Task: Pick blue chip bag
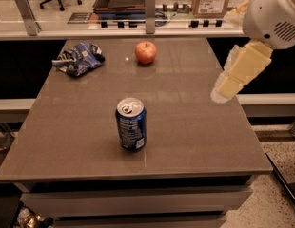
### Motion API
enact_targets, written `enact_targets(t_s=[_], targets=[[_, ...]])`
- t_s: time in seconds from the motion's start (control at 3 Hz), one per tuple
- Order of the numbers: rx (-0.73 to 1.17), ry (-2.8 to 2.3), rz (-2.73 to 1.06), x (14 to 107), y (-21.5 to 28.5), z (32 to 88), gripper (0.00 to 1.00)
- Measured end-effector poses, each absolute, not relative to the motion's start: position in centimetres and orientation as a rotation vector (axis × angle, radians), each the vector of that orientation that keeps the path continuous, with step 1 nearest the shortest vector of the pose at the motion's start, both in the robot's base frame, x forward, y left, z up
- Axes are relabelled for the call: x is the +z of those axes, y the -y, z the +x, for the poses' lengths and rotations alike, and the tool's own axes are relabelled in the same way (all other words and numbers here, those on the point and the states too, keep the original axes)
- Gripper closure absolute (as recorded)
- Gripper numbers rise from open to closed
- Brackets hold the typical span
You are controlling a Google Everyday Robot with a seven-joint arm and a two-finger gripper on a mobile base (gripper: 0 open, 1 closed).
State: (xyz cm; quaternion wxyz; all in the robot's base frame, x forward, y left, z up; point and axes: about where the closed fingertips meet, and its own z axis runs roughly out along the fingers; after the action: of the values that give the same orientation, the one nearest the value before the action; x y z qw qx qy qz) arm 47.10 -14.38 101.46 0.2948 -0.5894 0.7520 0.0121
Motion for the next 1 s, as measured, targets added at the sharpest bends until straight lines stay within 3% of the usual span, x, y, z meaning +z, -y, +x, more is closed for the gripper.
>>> enact_targets(t_s=[1.0], targets=[[0.148,-1.848,-1.461,99.2,4.6,53.7,0.00]])
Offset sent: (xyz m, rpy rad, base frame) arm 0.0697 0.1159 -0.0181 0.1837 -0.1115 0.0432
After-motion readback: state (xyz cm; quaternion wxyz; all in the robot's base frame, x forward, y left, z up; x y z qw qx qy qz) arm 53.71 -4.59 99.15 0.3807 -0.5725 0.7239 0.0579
